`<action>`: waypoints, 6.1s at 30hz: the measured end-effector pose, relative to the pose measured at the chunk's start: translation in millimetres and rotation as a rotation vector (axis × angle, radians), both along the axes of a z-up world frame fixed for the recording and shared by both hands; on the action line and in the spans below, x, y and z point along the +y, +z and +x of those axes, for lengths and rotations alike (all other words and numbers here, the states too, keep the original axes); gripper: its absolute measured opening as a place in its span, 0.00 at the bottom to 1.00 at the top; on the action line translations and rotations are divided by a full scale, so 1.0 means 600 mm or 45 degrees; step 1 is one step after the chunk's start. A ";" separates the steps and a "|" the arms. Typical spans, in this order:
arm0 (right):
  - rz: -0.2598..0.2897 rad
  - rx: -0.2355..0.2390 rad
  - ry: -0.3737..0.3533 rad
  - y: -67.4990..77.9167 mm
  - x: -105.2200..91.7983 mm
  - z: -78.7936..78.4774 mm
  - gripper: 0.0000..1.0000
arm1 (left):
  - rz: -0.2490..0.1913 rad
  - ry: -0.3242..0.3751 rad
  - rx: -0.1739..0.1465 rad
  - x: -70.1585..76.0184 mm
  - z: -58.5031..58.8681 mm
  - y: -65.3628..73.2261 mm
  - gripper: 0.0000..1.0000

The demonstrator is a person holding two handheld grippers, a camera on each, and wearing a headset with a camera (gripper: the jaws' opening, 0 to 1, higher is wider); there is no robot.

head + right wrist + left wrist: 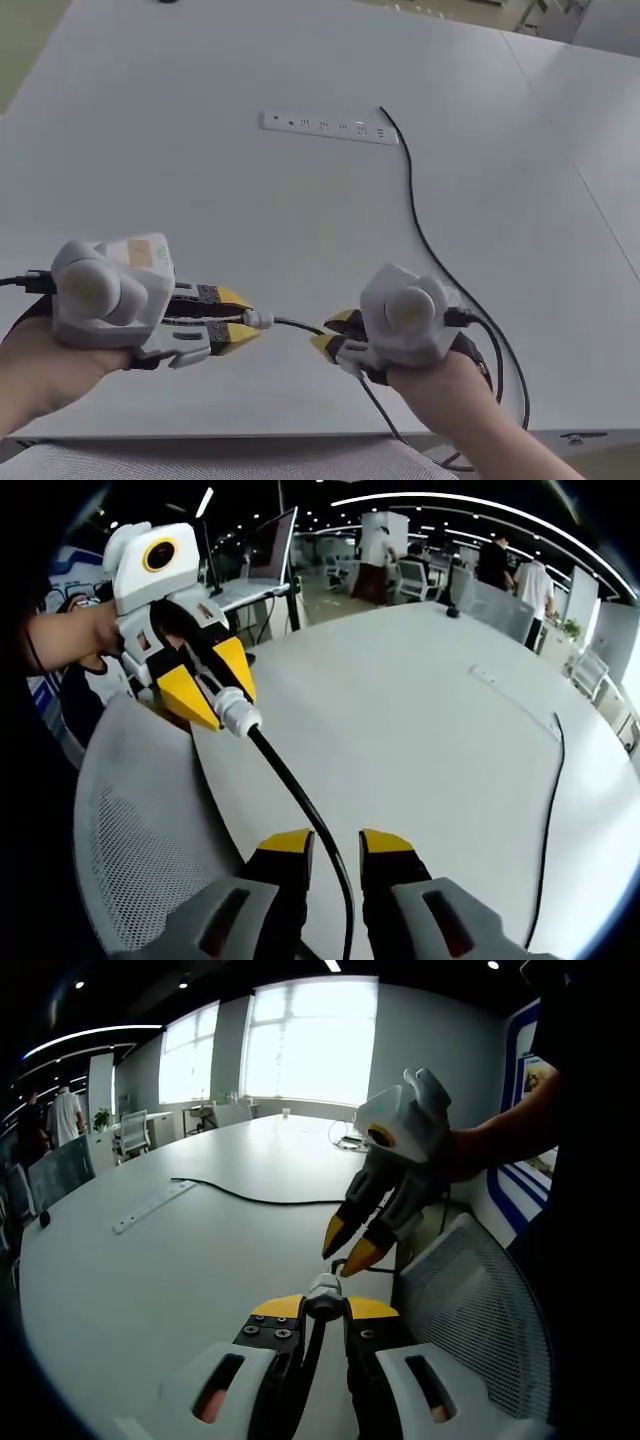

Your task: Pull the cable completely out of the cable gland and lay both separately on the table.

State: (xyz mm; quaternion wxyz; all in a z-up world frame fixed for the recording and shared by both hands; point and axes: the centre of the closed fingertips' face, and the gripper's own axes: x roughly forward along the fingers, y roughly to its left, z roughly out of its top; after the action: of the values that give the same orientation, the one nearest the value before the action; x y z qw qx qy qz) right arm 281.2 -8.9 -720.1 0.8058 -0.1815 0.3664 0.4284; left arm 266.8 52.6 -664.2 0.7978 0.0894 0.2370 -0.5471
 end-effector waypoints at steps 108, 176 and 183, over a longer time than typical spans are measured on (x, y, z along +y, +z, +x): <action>-0.140 -0.373 0.448 0.066 0.089 -0.011 0.01 | -0.027 0.020 0.005 -0.008 0.001 0.010 0.15; -0.199 -0.450 0.515 0.074 0.092 -0.016 0.11 | -0.018 0.050 0.003 -0.004 0.002 0.015 0.15; -0.198 -0.434 0.537 0.071 0.092 -0.014 0.04 | -0.019 0.050 0.001 -0.006 -0.003 0.017 0.15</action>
State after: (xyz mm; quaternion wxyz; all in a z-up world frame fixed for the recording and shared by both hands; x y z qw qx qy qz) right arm 272.9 46.2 -677.5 0.7325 -0.3845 0.2115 0.5205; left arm 265.0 49.3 -654.1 0.8089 0.0784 0.2350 -0.5332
